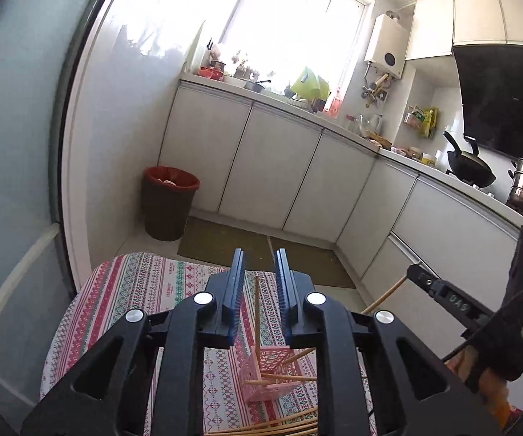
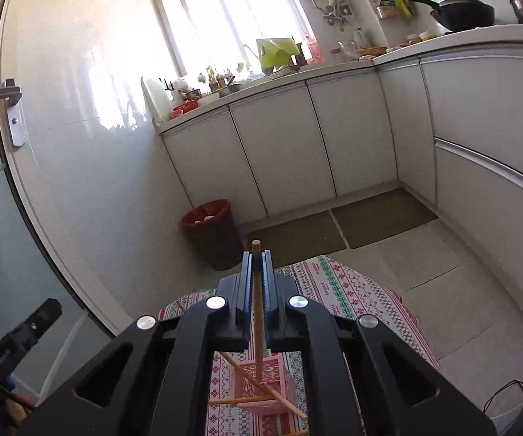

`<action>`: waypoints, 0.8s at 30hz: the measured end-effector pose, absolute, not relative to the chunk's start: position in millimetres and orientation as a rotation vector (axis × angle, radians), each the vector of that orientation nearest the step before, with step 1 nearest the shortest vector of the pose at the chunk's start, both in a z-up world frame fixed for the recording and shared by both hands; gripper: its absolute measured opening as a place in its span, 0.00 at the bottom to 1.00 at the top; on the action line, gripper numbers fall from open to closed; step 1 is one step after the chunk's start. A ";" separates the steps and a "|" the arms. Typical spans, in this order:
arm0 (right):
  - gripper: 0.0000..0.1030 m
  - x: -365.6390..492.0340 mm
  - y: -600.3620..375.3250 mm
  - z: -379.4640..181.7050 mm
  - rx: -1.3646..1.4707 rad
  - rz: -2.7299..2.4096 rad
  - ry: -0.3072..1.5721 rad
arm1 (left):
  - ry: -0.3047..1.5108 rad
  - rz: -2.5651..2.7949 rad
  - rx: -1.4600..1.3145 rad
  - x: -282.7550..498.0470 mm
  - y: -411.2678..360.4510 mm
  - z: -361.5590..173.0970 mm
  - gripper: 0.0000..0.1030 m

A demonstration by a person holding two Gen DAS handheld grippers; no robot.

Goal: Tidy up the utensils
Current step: 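Drop the chopstick into the pink cup by opening the left tool, then move the left tool back down to the chopstick pile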

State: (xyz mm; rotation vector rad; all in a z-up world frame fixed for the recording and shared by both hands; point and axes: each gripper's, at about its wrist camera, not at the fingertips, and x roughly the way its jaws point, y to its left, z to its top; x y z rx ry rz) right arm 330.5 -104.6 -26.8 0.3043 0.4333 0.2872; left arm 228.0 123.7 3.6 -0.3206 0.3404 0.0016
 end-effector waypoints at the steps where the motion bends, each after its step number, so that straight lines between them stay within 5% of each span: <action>1: 0.06 333.4 -99.9 -33.4 0.300 0.302 0.437 | 0.339 0.013 -0.315 225.9 124.6 2.3 0.23; 14: 0.10 281.9 -108.1 -10.7 0.195 0.277 0.430 | 0.385 -0.010 -0.252 194.7 103.1 2.1 0.34; 16: 0.29 270.5 -114.6 -8.8 0.197 0.263 0.438 | 0.405 -0.018 -0.248 189.3 98.3 -0.7 0.40; 20: 0.40 250.5 -123.5 -9.7 0.190 0.233 0.440 | 0.425 -0.031 -0.226 173.2 85.4 -3.4 0.48; 24: 0.57 232.8 -131.5 -15.0 0.189 0.214 0.454 | 0.422 -0.026 -0.208 157.4 78.8 -4.1 0.66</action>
